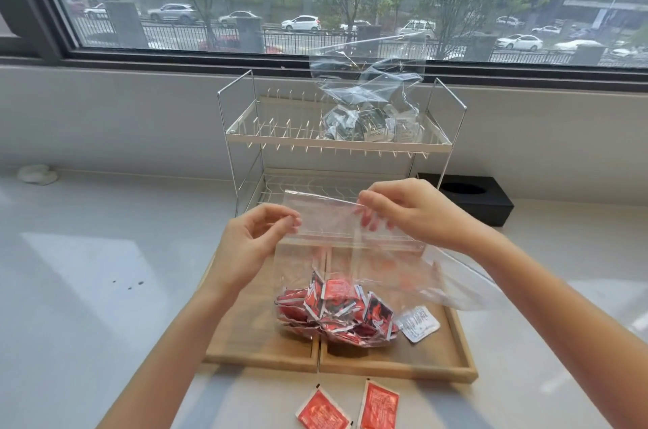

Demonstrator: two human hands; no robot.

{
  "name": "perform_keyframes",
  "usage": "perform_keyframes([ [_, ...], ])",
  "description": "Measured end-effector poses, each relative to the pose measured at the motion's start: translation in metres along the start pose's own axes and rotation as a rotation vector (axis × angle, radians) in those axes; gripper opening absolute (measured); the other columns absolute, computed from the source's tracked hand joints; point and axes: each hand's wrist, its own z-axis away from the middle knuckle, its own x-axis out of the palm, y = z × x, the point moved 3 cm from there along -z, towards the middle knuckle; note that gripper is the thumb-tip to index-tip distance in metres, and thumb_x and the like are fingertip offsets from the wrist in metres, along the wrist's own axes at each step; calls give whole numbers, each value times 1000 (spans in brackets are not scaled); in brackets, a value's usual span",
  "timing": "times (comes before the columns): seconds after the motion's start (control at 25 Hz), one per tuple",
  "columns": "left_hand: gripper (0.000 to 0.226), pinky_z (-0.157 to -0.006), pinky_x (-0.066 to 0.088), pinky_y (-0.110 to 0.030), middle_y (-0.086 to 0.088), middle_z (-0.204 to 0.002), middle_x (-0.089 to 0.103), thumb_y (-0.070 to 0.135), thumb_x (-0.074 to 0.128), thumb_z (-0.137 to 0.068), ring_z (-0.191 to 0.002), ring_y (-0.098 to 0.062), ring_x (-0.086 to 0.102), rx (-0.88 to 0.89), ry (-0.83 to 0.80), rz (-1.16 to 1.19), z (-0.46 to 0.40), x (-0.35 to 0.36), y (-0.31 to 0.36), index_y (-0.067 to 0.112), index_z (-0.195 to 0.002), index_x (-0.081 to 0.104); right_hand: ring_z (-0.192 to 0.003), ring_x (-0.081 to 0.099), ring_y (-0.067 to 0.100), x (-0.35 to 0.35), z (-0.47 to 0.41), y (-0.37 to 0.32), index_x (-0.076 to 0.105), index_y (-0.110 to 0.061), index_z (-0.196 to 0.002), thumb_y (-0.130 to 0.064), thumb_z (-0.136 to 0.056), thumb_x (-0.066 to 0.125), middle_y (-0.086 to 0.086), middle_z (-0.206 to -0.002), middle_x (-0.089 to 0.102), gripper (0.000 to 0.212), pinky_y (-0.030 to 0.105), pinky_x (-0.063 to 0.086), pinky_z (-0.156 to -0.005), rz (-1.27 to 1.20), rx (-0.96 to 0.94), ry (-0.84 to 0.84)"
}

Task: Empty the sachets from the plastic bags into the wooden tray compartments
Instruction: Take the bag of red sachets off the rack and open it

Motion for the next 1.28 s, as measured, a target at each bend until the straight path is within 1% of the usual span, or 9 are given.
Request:
perform_keyframes([
  [0.16, 8, -66, 46, -8, 5, -74, 69, 11, 59, -80, -69, 0, 64, 56, -105, -9, 4, 11, 10, 16, -81, 65, -84, 62, 11, 4, -11, -7, 68, -14, -103, -41, -96, 26, 3, -100, 71, 51, 23, 48, -78, -168, 169, -189],
  [0.28, 9, -68, 48, -11, 10, -73, 69, 25, 60, -75, -72, -2, 63, 75, -109, -6, 9, 17, 10, 21, -81, 65, -81, 61, 2, 16, -13, -13, 69, -14, -98, -46, -95, 28, -9, -88, 71, 52, 23, 47, -87, -205, 208, -338],
  [0.4, 6, -69, 48, -12, 6, -78, 68, 22, 60, -78, -74, -2, 63, 72, -58, -22, 11, 20, 8, 24, -81, 64, -75, 56, 6, 32, -8, -14, 68, -11, -98, -58, -88, 35, 9, -89, 69, 58, 27, 48, -82, -124, 220, -476],
  [0.48, 6, -68, 48, -11, 5, -82, 67, 20, 61, -78, -75, -2, 62, 72, -52, -29, 14, 22, 7, 24, -82, 64, -68, 56, 5, 36, -4, -15, 69, -15, -98, -56, -86, 42, 1, -82, 65, 50, 21, 46, -71, -104, 228, -483],
  [0.64, 12, -72, 52, -19, 6, -85, 63, 15, 63, -80, -80, -9, 61, 53, -18, -64, 16, 25, 3, 24, -88, 61, -97, 64, 15, 41, -2, -12, 68, -16, -102, -42, -85, 56, 2, -102, 71, 33, 30, 47, -90, -116, 215, -421],
  [0.92, 14, -64, 48, -11, 6, -71, 62, 11, 66, -77, -67, -1, 59, 39, 15, -15, 20, 25, 3, 22, -72, 58, -90, 64, 12, 43, 0, -9, 69, -14, -99, -32, -81, 64, 1, -93, 71, 26, 28, 46, -88, -211, 235, -324],
  [1.08, 12, -65, 48, -9, 5, -74, 65, 9, 65, -76, -68, 1, 61, 44, 13, 31, 21, 26, 6, 20, -73, 62, -90, 65, 12, 42, 3, -9, 70, -18, -97, -40, -81, 61, -1, -93, 72, 28, 29, 46, -89, -239, 232, -316],
  [1.2, 9, -67, 48, -10, 8, -74, 67, 14, 65, -74, -72, 1, 62, 46, -13, 76, 22, 26, 7, 23, -76, 62, -74, 63, 6, 36, 5, -8, 70, -20, -94, -49, -87, 47, -11, -82, 69, 37, 23, 48, -77, -299, 306, -346],
  [1.28, 8, -68, 48, -11, 13, -73, 69, 19, 64, -72, -74, 0, 63, 42, -36, 114, 23, 27, 8, 24, -78, 63, -66, 62, -2, 35, 6, -7, 69, -18, -97, -45, -91, 42, -11, -81, 69, 39, 15, 49, -69, -413, 357, -378],
])
